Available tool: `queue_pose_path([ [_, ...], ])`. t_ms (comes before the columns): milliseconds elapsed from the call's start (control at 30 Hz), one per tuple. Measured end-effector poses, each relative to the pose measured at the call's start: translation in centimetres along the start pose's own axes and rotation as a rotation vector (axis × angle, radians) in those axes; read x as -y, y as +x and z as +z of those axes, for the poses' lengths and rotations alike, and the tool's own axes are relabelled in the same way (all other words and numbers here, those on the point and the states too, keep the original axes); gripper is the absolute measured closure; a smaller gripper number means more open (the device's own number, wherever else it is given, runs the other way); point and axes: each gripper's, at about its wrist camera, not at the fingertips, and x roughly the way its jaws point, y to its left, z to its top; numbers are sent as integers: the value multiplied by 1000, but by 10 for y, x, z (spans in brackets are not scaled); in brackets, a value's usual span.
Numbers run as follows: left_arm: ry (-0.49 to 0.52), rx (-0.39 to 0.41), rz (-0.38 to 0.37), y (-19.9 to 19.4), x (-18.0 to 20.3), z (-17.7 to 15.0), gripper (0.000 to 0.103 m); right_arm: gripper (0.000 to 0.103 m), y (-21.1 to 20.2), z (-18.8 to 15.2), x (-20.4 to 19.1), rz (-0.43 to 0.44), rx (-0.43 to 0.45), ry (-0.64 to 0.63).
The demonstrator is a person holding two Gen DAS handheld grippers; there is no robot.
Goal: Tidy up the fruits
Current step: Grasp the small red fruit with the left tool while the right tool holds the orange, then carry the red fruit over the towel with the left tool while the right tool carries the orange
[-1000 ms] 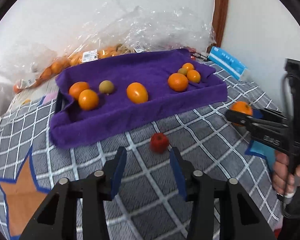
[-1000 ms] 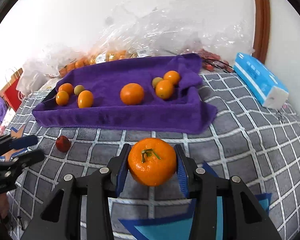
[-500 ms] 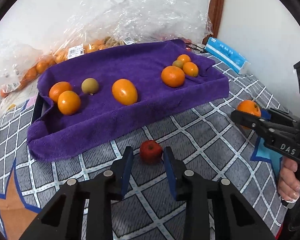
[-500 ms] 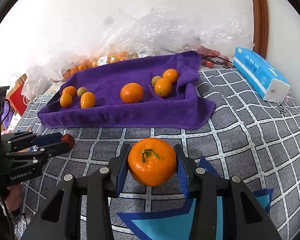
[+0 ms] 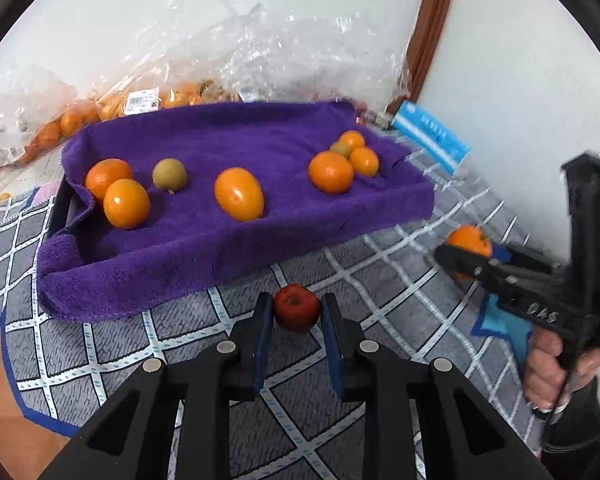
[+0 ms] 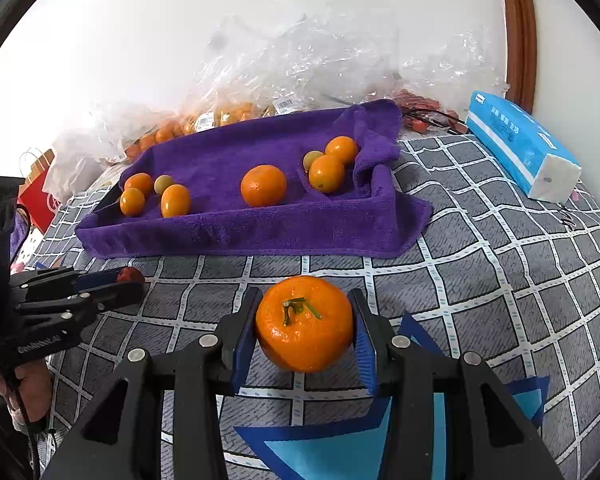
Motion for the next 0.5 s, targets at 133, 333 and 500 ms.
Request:
queue_pose_path([
  [133,-60,60,9,-11,-9,-1,80,60,0,0,0,1,-1,-2],
  [333,-62,171,63,-30,-7,-3,79,60,-2,1,1,-12,12,4],
  [500,-62,218,110,-37,-5,-4,79,60,-4,0,2,-20,21,11],
])
